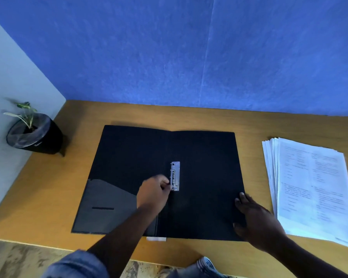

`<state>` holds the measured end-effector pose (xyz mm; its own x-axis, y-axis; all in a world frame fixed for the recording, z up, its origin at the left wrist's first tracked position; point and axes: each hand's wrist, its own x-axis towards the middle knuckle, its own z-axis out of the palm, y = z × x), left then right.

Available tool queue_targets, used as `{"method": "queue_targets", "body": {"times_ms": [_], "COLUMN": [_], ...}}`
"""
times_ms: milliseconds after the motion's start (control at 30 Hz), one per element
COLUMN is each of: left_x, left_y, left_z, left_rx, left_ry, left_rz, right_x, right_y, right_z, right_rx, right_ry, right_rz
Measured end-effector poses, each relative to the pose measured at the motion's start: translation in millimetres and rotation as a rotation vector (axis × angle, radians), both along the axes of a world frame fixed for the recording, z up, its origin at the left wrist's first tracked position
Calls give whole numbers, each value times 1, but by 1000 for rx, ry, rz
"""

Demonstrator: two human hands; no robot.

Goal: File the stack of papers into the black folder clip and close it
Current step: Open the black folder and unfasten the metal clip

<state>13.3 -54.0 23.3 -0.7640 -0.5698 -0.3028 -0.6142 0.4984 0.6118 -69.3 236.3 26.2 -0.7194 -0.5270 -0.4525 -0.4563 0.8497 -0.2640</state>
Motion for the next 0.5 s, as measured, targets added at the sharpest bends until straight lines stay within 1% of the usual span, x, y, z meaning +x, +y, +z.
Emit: {"method": "queue_targets", "body": {"times_ms": [167,267,367,500], "left_x": [-14,-17,-21,-28], "left_y": [-9,-12,-15,-19], "left_z": [-5,-5,-2,2], "left_rx": [67,232,318,346], "left_ry": [-86,-139,-184,-267], "left_rz": [7,92,113,69], "right_x": [-4,-5,-6,-8], "right_y": [5,6,7,9], "right_z": [4,3,2,3], "right_rx": [-17,-15,1,12], "right_ry": [-45,-82,-72,-90], "right_rz": [24,16,28,66]}}
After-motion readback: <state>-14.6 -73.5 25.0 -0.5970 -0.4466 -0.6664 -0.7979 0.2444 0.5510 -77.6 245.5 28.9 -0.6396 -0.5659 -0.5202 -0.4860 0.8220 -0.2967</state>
